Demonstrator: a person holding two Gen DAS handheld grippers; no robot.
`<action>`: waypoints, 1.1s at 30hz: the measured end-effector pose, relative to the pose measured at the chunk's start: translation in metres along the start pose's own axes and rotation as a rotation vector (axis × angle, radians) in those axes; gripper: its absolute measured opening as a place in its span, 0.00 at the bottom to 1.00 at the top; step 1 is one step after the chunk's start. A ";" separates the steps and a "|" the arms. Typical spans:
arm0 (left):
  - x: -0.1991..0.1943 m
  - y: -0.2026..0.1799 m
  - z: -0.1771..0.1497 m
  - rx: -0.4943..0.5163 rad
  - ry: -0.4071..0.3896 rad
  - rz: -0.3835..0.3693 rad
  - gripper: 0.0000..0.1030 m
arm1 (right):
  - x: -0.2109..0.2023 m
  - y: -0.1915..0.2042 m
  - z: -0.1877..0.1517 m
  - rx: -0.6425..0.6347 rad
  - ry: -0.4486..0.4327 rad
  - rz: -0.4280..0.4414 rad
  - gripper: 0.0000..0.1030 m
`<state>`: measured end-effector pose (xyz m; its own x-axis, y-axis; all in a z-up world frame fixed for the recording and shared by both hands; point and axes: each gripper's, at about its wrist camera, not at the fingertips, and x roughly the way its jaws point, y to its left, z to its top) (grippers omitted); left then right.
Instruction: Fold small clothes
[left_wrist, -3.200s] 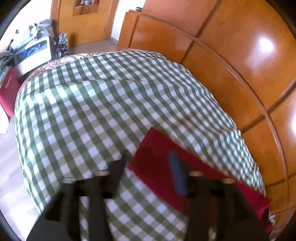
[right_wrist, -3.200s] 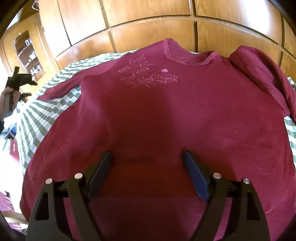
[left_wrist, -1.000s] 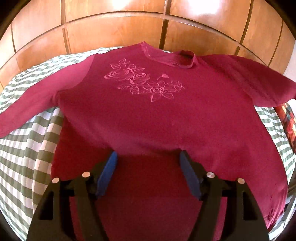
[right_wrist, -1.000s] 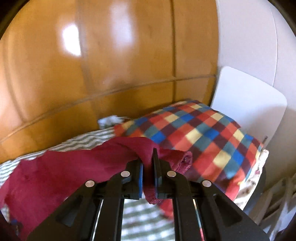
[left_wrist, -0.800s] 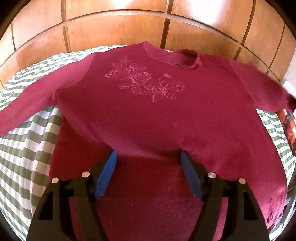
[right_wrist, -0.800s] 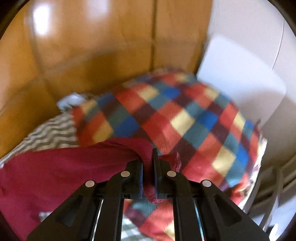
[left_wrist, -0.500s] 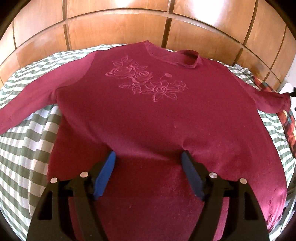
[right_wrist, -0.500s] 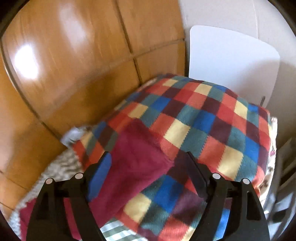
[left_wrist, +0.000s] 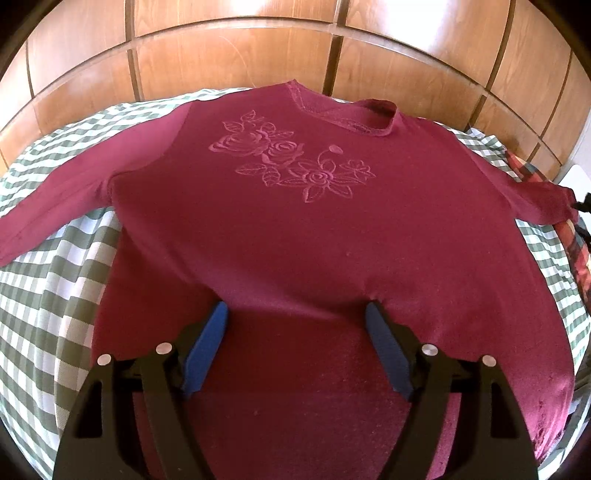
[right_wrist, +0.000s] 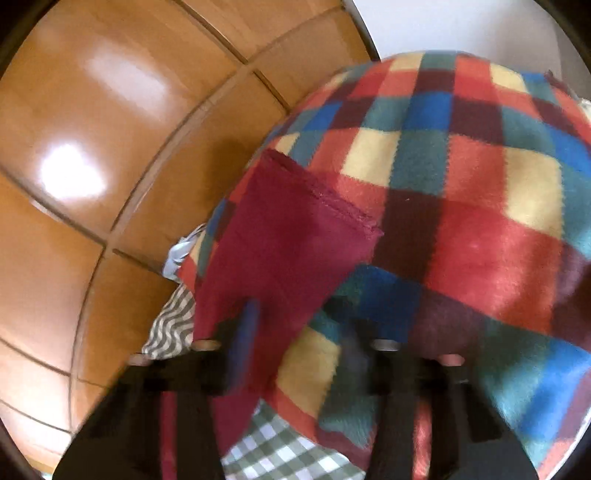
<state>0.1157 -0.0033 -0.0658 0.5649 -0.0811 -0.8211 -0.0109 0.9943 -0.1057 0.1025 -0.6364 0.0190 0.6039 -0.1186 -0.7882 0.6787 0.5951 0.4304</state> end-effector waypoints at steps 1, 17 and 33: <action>0.000 0.000 0.000 0.000 0.001 0.001 0.74 | -0.004 0.005 0.001 -0.017 -0.011 -0.007 0.06; -0.020 0.013 -0.004 -0.026 0.006 -0.038 0.75 | -0.055 -0.012 -0.008 -0.145 -0.116 -0.173 0.31; -0.090 0.122 -0.090 -0.228 0.024 -0.059 0.53 | -0.077 0.076 -0.268 -0.658 0.375 0.211 0.44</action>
<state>-0.0104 0.1194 -0.0551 0.5505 -0.1429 -0.8225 -0.1660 0.9468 -0.2756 -0.0043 -0.3690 -0.0055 0.4315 0.2554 -0.8652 0.1078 0.9376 0.3306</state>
